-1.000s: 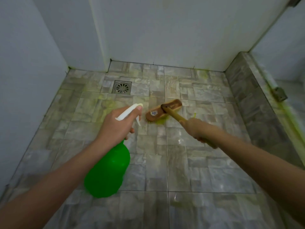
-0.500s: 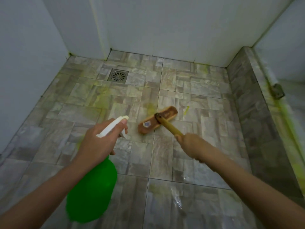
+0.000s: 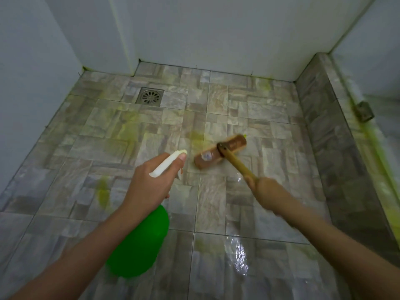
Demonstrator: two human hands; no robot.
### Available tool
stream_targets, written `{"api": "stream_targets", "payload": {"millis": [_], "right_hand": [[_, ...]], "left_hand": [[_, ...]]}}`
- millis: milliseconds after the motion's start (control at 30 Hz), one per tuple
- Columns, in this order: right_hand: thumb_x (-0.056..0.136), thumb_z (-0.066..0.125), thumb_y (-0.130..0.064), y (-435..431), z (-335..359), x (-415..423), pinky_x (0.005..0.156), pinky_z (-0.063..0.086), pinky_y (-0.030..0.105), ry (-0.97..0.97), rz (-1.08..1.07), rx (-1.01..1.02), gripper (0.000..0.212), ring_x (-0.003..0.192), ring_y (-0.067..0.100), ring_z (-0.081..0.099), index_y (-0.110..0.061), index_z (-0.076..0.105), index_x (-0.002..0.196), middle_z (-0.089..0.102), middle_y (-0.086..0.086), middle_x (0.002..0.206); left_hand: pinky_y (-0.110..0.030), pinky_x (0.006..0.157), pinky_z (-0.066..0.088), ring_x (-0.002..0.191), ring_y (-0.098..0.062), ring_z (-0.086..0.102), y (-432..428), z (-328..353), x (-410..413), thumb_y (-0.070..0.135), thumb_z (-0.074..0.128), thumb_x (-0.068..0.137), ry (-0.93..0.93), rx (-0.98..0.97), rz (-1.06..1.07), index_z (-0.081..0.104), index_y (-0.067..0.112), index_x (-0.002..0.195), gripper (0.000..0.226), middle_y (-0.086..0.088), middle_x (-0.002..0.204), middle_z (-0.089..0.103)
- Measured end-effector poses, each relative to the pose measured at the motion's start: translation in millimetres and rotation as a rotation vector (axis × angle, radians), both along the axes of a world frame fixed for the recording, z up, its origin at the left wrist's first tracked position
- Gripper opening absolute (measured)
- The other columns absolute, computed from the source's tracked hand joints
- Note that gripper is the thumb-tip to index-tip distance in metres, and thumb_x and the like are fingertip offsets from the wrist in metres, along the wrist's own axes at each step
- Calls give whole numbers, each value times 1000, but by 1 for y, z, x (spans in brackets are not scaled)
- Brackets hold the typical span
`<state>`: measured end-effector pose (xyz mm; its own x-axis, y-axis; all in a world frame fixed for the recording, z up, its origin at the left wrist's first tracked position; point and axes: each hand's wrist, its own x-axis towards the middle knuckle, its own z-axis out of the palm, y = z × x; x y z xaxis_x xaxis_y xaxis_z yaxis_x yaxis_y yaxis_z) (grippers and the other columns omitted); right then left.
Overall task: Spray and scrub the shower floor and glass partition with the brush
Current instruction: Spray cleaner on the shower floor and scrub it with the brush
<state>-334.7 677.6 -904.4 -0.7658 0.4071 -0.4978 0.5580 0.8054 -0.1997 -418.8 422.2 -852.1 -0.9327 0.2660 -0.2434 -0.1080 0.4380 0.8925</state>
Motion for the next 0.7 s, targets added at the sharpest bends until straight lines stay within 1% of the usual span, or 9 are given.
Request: {"api": "stream_targets", "payload": {"millis": [33,133,233,333,400,467,533,600,700], "right_hand": [[101,22,-49,6,-4,-21,61,45,32,-17,-8,2,58,76,32,61,-4,58,96,62,16,87],[101,20,-51,26,3,-43,48,44,32,-19,-39,-13,55,60,28,56,-7,51,88,58,12,77],[103,23,-44,31,17,29,65,48,35,-66,-100,14,49,77,33,61,-6,54,94,60,12,81],[101,24,-48,35,15,55,62,42,31,-77,-181,11,52,82,33,63,-11,49,73,54,6,69],[100,23,-51,51,3,18,57,40,30,-9,-193,14,55,69,29,58,-9,51,78,57,9,72],[100,22,-53,67,0,-25,48,40,28,6,-266,-45,56,57,24,52,-7,51,83,56,11,72],[100,22,-54,76,8,-42,45,39,27,21,-337,-77,55,53,24,50,-10,48,81,53,11,70],[100,21,-53,70,14,-12,46,39,28,-16,-317,-62,57,54,23,50,-8,51,84,51,7,66],[100,22,-52,50,13,52,42,38,27,-63,-340,-31,56,52,21,51,-10,50,74,53,6,65]], "left_hand": [[-39,53,58,82,-25,71,5,-1,-1,57,58,92,2,-2,-14,73,14,86,46,-17,88,72],[-43,57,62,84,-22,72,17,-4,-3,57,58,93,4,1,-19,73,15,86,45,-14,90,74],[-44,56,61,83,-22,72,25,-5,-4,58,56,93,-13,-1,-60,72,15,79,48,-14,89,74],[-38,53,58,84,-26,71,32,-8,-7,54,57,94,-13,7,-76,73,14,85,44,-18,90,72],[-35,51,56,85,-27,71,40,-8,-7,50,58,95,-7,10,-111,73,16,88,38,-16,92,73],[-41,53,57,81,-28,70,48,-8,-5,48,58,96,9,13,-138,73,15,86,37,-14,89,73],[-47,57,57,77,-29,70,51,-9,-4,47,59,96,11,-4,-149,73,16,84,37,-13,86,74],[-49,58,58,75,-29,71,51,-8,-4,47,58,97,12,-22,-173,73,17,86,35,-13,84,74],[-53,63,58,75,-27,70,50,-9,-2,46,57,97,38,-27,-180,72,9,88,41,-11,80,73]]}}
